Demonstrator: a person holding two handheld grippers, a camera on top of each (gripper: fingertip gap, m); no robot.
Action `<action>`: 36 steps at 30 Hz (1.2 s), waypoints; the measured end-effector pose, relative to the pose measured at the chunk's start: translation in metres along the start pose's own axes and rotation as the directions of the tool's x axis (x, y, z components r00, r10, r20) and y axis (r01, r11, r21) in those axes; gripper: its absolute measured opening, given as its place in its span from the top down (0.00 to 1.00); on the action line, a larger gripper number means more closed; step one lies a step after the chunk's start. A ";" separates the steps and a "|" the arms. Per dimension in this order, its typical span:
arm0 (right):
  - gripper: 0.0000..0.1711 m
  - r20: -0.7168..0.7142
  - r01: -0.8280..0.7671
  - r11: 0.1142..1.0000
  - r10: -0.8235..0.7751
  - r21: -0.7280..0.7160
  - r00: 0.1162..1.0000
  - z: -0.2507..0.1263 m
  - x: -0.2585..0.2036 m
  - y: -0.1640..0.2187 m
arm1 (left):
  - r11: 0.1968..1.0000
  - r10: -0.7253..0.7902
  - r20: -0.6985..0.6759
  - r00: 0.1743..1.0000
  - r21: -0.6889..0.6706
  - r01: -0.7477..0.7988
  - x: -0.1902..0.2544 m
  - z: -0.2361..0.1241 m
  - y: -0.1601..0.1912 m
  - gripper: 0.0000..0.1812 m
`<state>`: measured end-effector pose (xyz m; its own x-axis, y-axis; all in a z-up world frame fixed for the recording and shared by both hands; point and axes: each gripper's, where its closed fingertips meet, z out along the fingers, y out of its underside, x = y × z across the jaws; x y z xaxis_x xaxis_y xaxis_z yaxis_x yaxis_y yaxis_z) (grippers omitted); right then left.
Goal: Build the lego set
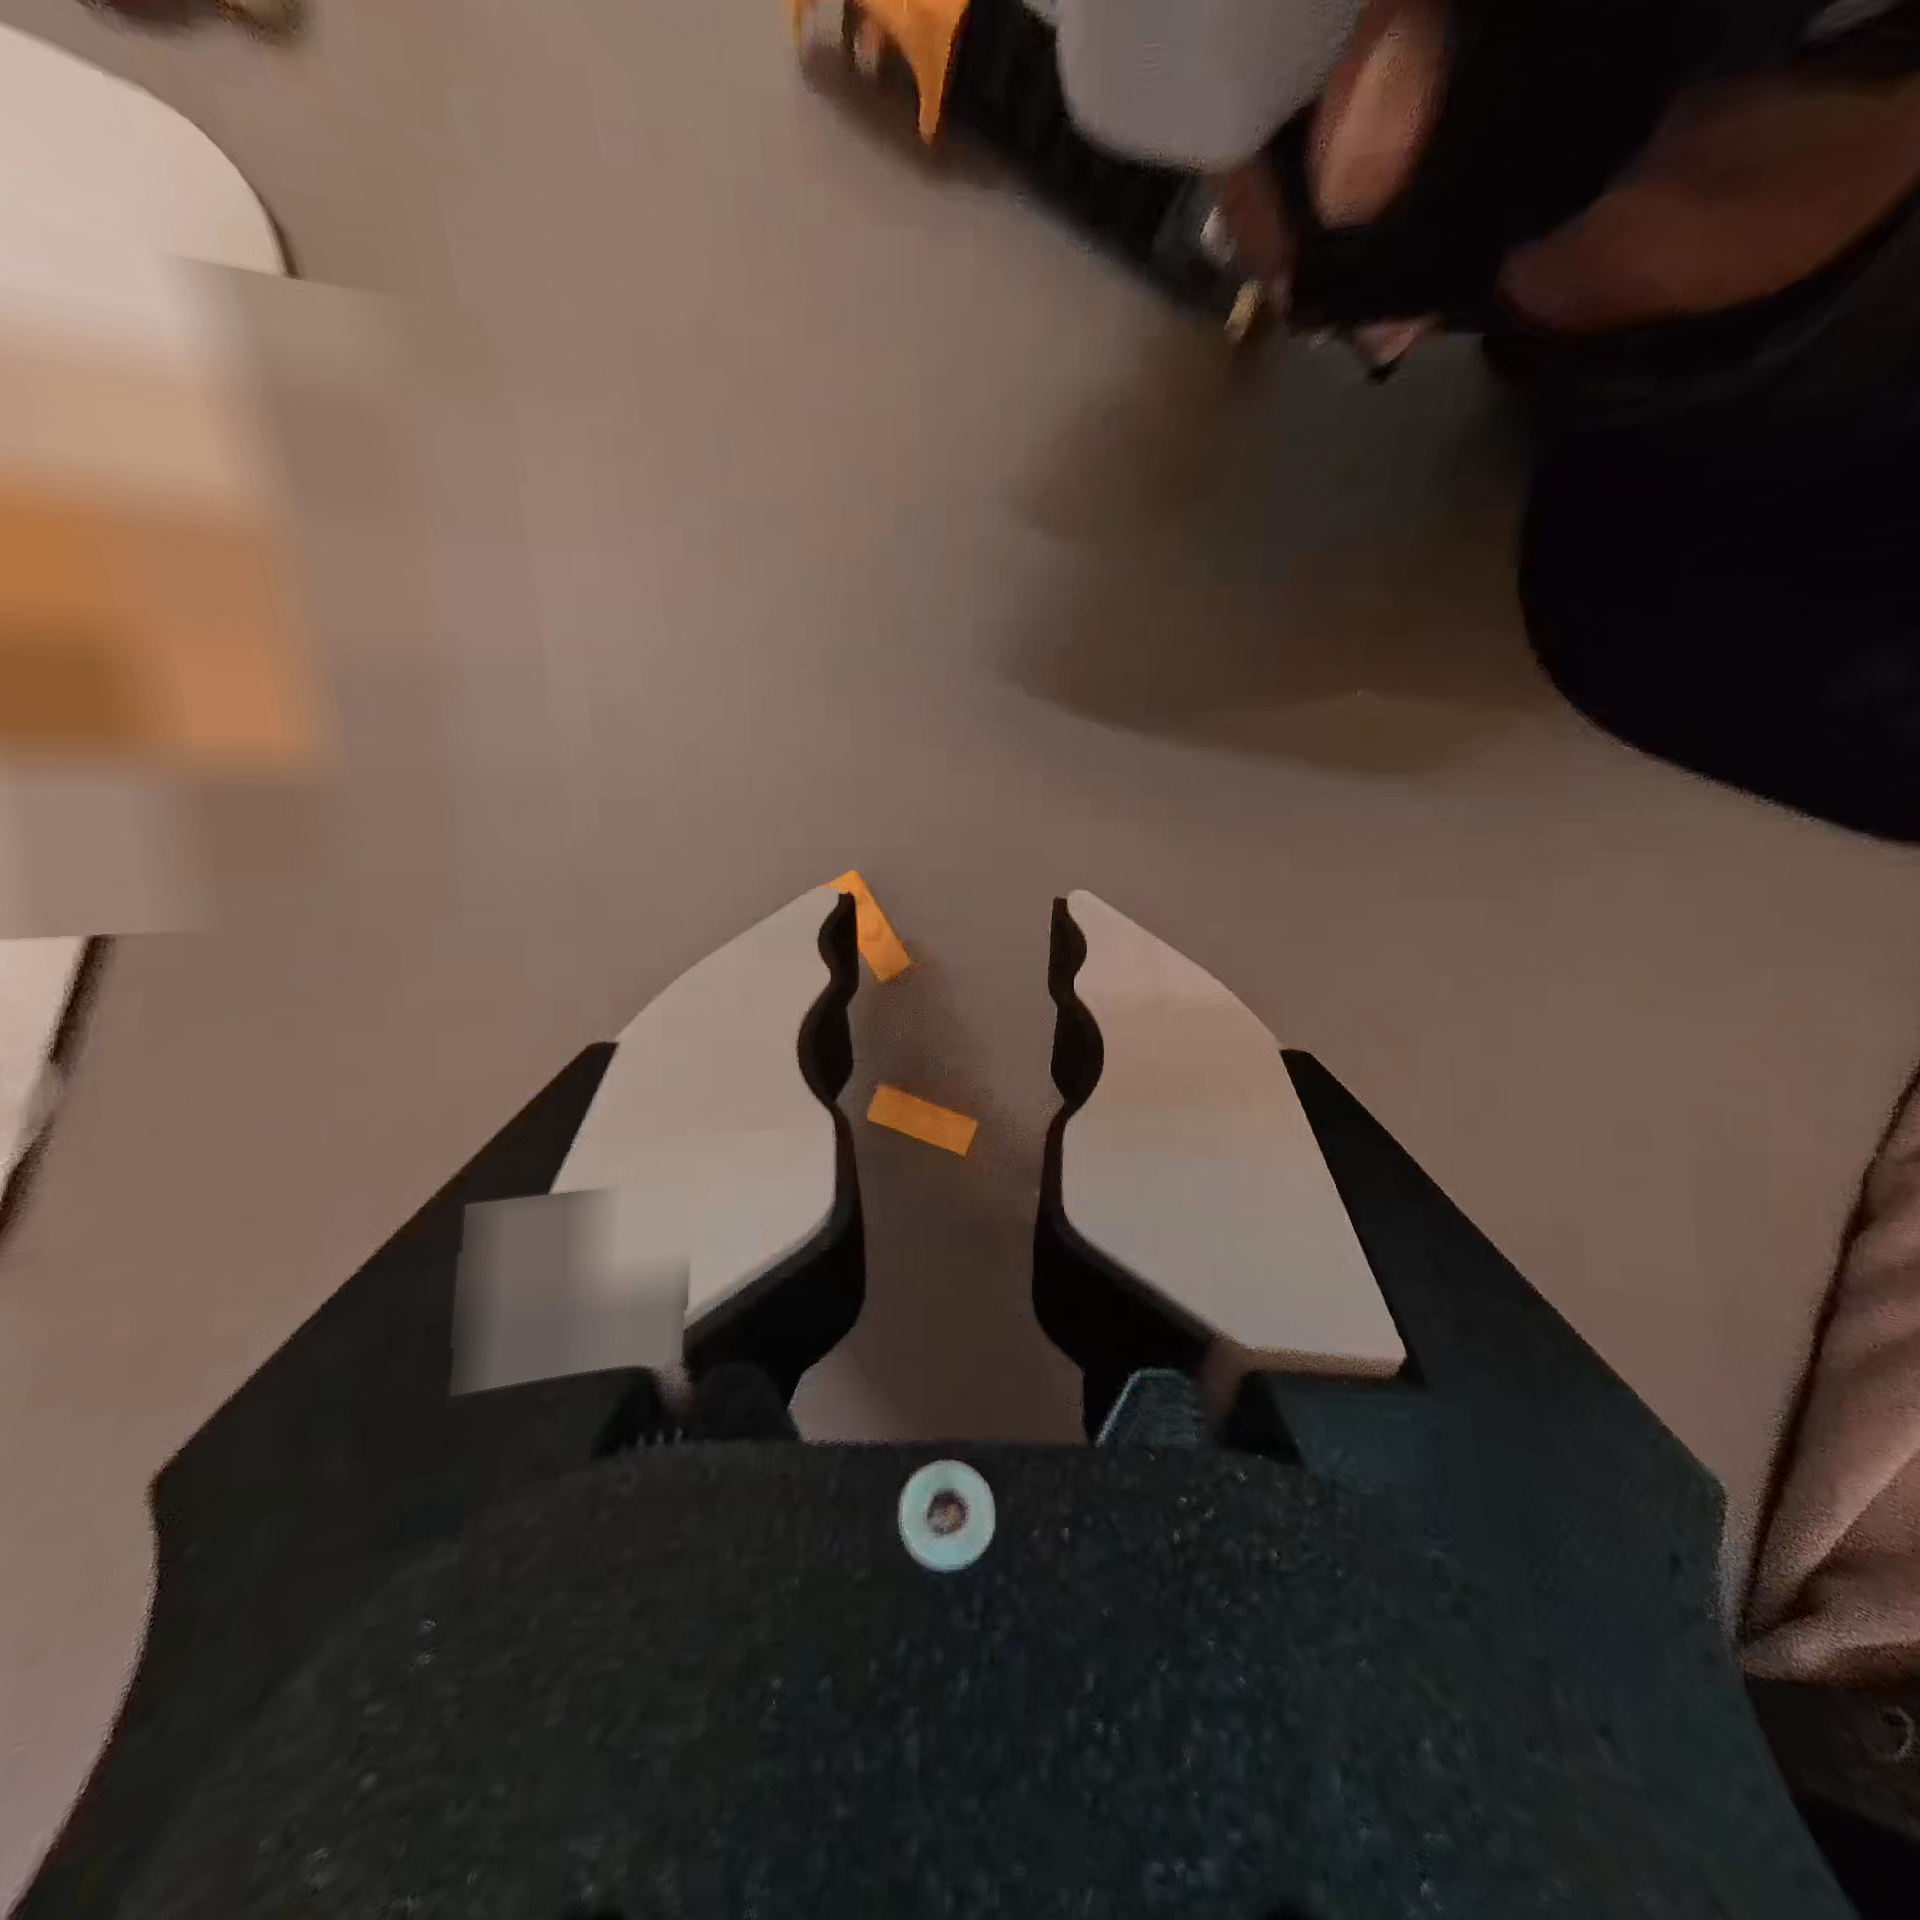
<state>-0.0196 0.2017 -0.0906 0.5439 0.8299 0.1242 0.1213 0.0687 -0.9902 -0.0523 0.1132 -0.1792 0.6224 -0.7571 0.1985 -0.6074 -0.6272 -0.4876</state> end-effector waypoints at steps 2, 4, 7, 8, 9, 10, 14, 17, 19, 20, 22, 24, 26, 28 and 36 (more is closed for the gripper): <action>1.00 0.025 0.010 1.000 -0.009 -0.011 1.000 0.002 -0.005 0.002 | 0.997 0.017 0.002 1.000 0.077 -0.018 0.002 -0.017 0.001 0.82; 1.00 0.051 0.025 0.999 -0.024 -0.024 0.998 0.003 -0.011 0.005 | 0.994 0.046 0.001 0.999 0.101 -0.046 0.006 -0.027 0.014 0.81; 1.00 0.134 0.061 0.997 -0.056 -0.037 0.989 0.004 -0.028 0.008 | 0.977 0.176 -0.047 0.983 0.133 -0.169 0.023 -0.029 0.040 0.79; 1.00 0.162 0.075 0.997 -0.068 -0.035 0.984 0.004 -0.034 0.009 | 0.970 0.214 -0.059 0.975 0.132 -0.205 0.028 -0.026 0.051 0.77; 1.00 0.180 0.090 0.995 -0.083 -0.034 0.980 0.005 -0.039 0.009 | 0.962 0.248 -0.069 0.966 0.131 -0.238 0.032 -0.021 0.060 0.74; 1.00 0.190 0.106 0.994 -0.098 -0.032 0.977 0.004 -0.042 0.010 | 0.954 0.280 -0.081 0.957 0.138 -0.268 0.036 -0.017 0.068 0.72; 1.00 0.199 0.126 0.992 -0.118 -0.029 0.973 0.004 -0.045 0.010 | 0.931 0.330 -0.042 0.943 0.182 -0.317 0.038 -0.001 0.073 0.70; 1.00 0.205 0.120 0.992 -0.109 -0.043 0.973 0.004 -0.044 0.013 | 0.929 0.340 0.012 0.940 0.152 -0.338 0.036 0.002 0.076 0.79; 1.00 0.217 0.125 0.991 -0.110 -0.053 0.970 0.005 -0.046 0.016 | 0.940 0.316 0.013 0.949 0.128 -0.315 0.037 0.002 0.081 0.84; 1.00 0.224 0.130 0.990 -0.114 -0.057 0.968 0.005 -0.047 0.017 | 0.942 0.312 0.005 0.950 0.128 -0.310 0.039 0.000 0.084 0.83; 1.00 0.235 0.146 0.987 -0.126 -0.068 0.964 0.006 -0.050 0.020 | 0.943 0.310 -0.038 0.950 0.137 -0.302 0.048 -0.002 0.091 0.80; 1.00 0.245 0.159 0.984 -0.136 -0.077 0.960 0.006 -0.053 0.023 | 0.934 0.331 -0.073 0.941 0.168 -0.315 0.056 -0.005 0.096 0.79; 1.00 0.253 0.166 0.983 -0.140 -0.084 0.957 0.007 -0.055 0.025 | 0.921 0.351 -0.114 0.929 0.222 -0.320 0.063 -0.010 0.096 0.84; 1.00 0.258 0.169 0.981 -0.141 -0.091 0.956 0.008 -0.056 0.027 | 0.917 0.335 -0.110 0.936 0.266 -0.297 0.061 -0.013 0.091 0.84; 1.00 0.278 0.177 0.978 -0.140 -0.113 0.950 0.009 -0.059 0.033 | 0.881 0.331 -0.018 0.943 0.365 -0.302 0.055 -0.011 0.069 0.72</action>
<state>-0.0555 0.1597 -0.1309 0.2694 0.9329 0.2389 0.3083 0.1515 -0.9392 -0.0657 0.0265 -0.1932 0.3773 -0.9252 0.0414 -0.5426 -0.2570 -0.7997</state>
